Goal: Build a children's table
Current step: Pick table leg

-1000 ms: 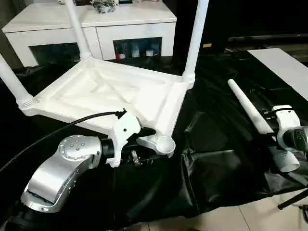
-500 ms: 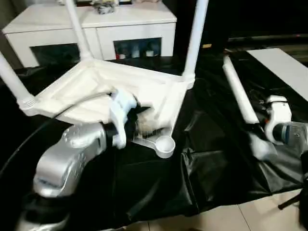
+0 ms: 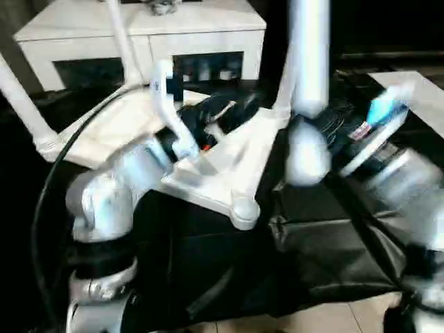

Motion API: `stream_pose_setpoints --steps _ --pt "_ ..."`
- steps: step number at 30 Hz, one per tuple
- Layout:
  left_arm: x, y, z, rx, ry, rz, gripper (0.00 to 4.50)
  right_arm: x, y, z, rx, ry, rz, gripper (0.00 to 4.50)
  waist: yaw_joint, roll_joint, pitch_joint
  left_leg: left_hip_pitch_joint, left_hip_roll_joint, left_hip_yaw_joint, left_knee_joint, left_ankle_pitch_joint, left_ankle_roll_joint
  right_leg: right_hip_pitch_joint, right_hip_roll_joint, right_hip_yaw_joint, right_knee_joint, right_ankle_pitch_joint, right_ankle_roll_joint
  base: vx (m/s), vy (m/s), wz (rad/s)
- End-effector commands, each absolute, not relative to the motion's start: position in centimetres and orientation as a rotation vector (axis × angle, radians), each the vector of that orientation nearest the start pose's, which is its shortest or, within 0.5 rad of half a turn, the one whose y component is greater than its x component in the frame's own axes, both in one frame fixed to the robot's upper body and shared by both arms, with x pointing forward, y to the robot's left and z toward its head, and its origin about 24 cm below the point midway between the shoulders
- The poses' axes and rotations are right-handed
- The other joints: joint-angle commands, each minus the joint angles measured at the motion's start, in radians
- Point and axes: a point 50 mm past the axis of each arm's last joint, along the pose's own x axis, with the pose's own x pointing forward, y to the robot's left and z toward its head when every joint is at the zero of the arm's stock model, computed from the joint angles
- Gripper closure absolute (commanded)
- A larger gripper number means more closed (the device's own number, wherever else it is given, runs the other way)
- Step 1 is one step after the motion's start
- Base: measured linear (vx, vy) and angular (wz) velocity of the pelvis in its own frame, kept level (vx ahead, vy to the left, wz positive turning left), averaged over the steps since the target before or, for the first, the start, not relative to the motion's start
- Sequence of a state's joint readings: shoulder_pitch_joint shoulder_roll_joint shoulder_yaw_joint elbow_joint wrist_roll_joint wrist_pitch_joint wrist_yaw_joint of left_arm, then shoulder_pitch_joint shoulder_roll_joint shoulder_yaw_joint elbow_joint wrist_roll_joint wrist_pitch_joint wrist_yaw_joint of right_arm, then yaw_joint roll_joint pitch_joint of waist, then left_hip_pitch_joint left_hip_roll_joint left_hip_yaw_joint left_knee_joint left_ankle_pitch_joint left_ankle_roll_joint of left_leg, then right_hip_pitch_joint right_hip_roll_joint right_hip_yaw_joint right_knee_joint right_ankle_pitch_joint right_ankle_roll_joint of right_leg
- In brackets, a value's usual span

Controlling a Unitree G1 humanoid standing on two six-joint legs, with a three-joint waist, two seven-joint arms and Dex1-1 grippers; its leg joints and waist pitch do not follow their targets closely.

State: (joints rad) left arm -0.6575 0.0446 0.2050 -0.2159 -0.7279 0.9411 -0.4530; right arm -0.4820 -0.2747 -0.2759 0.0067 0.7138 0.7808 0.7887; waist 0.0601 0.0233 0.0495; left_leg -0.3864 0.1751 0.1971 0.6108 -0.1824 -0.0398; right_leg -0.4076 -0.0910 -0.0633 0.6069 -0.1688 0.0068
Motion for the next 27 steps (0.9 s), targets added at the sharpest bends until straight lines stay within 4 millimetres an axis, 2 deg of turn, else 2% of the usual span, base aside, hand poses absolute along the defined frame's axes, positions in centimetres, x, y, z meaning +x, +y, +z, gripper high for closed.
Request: stream_pose_setpoints --steps 1,2,4,6,8,10,12,13,17,18,19,24,25,27 --pt "30.1 8.6 21.8 -0.516 -0.039 -1.017 0.00 30.1 -16.1 16.5 0.505 -0.019 1.008 2.69 0.002 -0.024 -0.063 0.019 0.043 -0.022 -0.073 -0.206 0.029 0.042 -0.046 0.035 -0.086 -0.337 -0.188 0.000 0.000 0.00" --pt "30.1 8.5 21.8 -0.519 -0.037 -1.017 0.00 30.0 -16.0 16.6 0.509 -0.016 1.014 2.69 0.003 -0.021 -0.063 0.017 0.042 -0.023 -0.074 -0.205 0.025 0.043 -0.048 0.036 -0.086 -0.352 -0.174 0.000 0.000 0.00" --pt "30.3 8.4 22.0 -0.521 -0.032 -1.019 0.00 29.9 -15.7 16.6 0.515 -0.008 1.029 2.69 0.003 -0.025 -0.062 0.017 0.043 -0.024 -0.075 -0.200 0.023 0.043 -0.047 0.037 -0.087 -0.365 -0.156 0.000 0.000 0.00" --pt "30.5 8.2 22.0 -0.512 -0.014 -1.014 0.00 29.7 -15.3 16.6 0.511 0.005 1.053 2.69 0.003 -0.021 -0.062 0.018 0.042 -0.024 -0.076 -0.194 0.019 0.042 -0.046 0.037 -0.087 -0.355 -0.148 0.000 0.000 0.00" --pt "30.6 8.1 21.8 -0.508 -0.001 -1.008 0.00 29.6 -15.1 16.6 0.503 0.011 1.063 2.69 0.002 -0.024 -0.062 0.017 0.042 -0.024 -0.076 -0.194 0.013 0.043 -0.046 0.037 -0.087 -0.347 -0.147 0.000 0.000 0.00" --pt "30.8 8.1 21.6 -0.503 0.016 -0.984 0.00 29.5 -14.8 16.4 0.491 0.023 1.076 2.69 0.003 -0.023 -0.063 0.017 0.044 -0.026 -0.077 -0.190 0.009 0.043 -0.048 0.038 -0.085 -0.336 -0.149 0.000 0.000 0.00" --pt "31.3 8.2 21.3 -0.498 0.032 -0.935 0.00 29.4 -14.5 16.2 0.468 0.033 1.082 2.69 0.003 -0.025 -0.062 0.016 0.044 -0.025 -0.076 -0.186 0.008 0.044 -0.046 0.038 -0.084 -0.307 -0.154 0.000 0.000 0.00" --pt "31.6 8.2 21.2 -0.498 0.039 -0.906 0.00 29.3 -14.3 16.1 0.446 0.041 1.080 2.69 0.003 -0.023 -0.063 0.016 0.043 -0.026 -0.076 -0.184 0.007 0.046 -0.047 0.038 -0.082 -0.301 -0.156 0.000 0.000 0.00" --pt "32.2 8.3 21.4 -0.546 0.031 -0.862 0.00 29.9 -12.4 14.4 0.119 0.087 0.999 2.69 0.003 -0.023 -0.064 0.013 0.044 -0.025 -0.073 -0.165 -0.008 0.046 -0.050 0.039 -0.079 -0.277 -0.159 0.000 0.000 0.00" --pt "32.2 8.3 21.4 -0.546 0.031 -0.862 0.00 29.9 -12.4 14.4 0.119 0.087 0.999 2.69 0.001 -0.025 -0.063 0.013 0.042 -0.024 -0.074 -0.169 -0.010 0.047 -0.048 0.039 -0.080 -0.279 -0.161 0.000 0.000 0.00" --pt "32.3 8.3 21.5 -0.555 0.026 -0.848 0.00 30.3 -11.6 14.0 -0.005 0.079 0.958 2.69 0.002 -0.024 -0.063 0.014 0.043 -0.024 -0.073 -0.174 -0.009 0.046 -0.051 0.040 -0.080 -0.284 -0.161 0.000 0.000 0.00" --pt "33.0 8.6 21.2 -0.551 0.028 -0.765 0.00 31.2 -10.2 13.3 -0.159 0.059 0.874 2.69 -0.005 -0.021 -0.062 0.017 0.043 -0.025 -0.075 -0.194 -0.004 0.043 -0.046 0.040 -0.080 -0.273 -0.166 0.000 0.000 0.00" --pt "33.2 8.8 21.1 -0.558 0.036 -0.738 0.29 31.6 -9.9 13.2 -0.208 0.049 0.830 2.69 -0.006 -0.021 -0.061 0.016 0.043 -0.025 -0.075 -0.200 -0.004 0.045 -0.046 0.040 -0.079 -0.276 -0.166 0.000 0.000 0.00" --pt "33.5 9.0 20.8 -0.562 0.052 -0.681 0.37 32.1 -9.6 13.0 -0.302 0.029 0.765 2.69 -0.007 -0.022 -0.061 0.015 0.043 -0.026 -0.076 -0.202 -0.007 0.043 -0.045 0.040 -0.078 -0.276 -0.167 0.000 0.000 0.00"
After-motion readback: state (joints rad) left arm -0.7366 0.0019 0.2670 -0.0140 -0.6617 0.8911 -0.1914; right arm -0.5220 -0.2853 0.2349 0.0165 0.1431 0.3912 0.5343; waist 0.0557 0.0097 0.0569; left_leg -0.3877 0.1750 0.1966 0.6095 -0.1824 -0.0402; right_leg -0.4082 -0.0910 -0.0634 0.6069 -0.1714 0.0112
